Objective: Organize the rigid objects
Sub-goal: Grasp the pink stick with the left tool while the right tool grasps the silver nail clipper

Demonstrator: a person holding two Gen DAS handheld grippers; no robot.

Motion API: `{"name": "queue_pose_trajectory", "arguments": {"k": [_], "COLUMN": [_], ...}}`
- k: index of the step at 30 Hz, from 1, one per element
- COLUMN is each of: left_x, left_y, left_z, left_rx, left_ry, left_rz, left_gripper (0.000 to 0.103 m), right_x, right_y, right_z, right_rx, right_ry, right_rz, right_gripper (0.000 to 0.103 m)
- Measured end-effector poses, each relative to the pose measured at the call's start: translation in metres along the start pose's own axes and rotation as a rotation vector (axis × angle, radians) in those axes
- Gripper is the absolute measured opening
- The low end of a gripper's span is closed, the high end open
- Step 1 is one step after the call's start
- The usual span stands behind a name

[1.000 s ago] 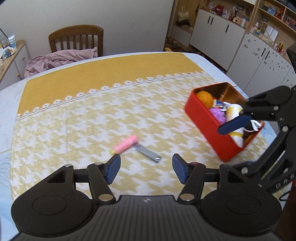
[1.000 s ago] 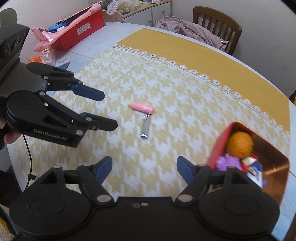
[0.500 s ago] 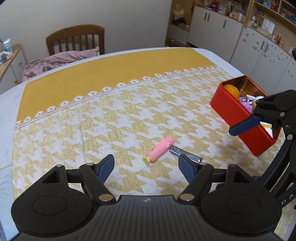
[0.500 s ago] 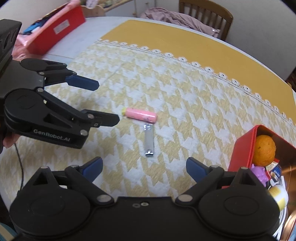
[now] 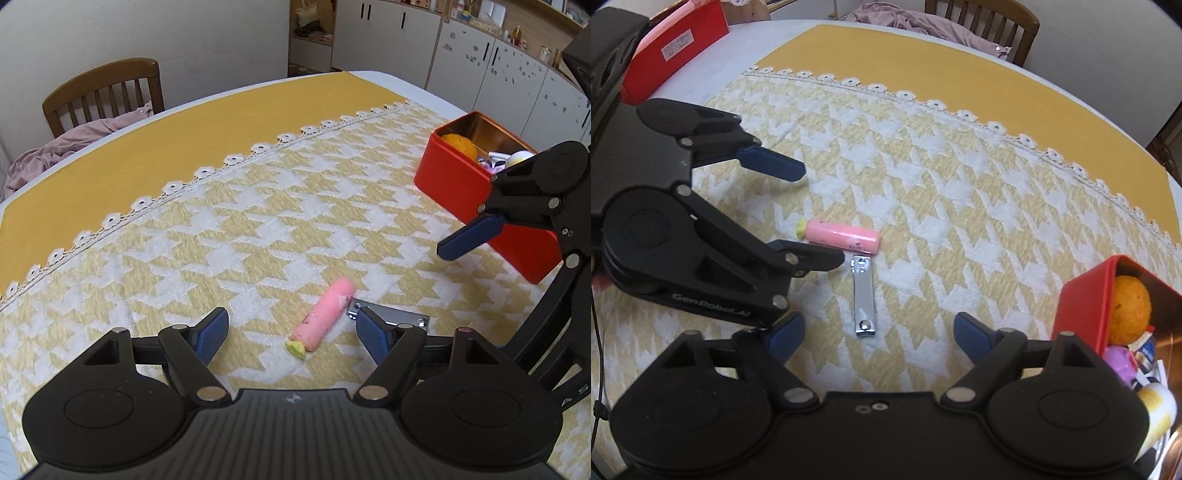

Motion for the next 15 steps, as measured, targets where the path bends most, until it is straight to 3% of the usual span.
{"name": "queue_pose_trajectory", "arguments": {"k": [4,9,13,15], "left_x": [0.001,0.001,-0.001,-0.002], "left_y": [0.007,0.013,0.013,0.013], "left_z": [-0.001,-0.001,0.004,0.008], "left_rx": [0.004,0.011,0.019,0.024], "left_ry": [0.043,0.038,0.063,0.073], "left_rz": [0.0,0.006,0.024,0.028], "left_gripper": [0.076,0.071,0.053,0.045], "right_x": [-0.001,0.0,-0.003,-0.005], "right_y": [0.005,0.011,0.013,0.014], "right_z": [-0.004,-0.003,-0.002,-0.002], "right_rx": [0.003,0.011,-0.003,-0.008], "right_ry": [-0.037,-0.058,-0.045,-0.042], "right_rz": [-0.005,-0.008,0.0,0.003], "right_gripper": [0.073,0.051,0.045,0.037]}}
Point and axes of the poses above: each gripper's, at about its wrist camera, not at the fingertips, and y roughly the way its jaws point, z to its right, x to its underside, the point moved 9 cm from there along y, roughly the way its jaws point, and after that the axes turned 9 degrees about z, right-handed, at the moved point
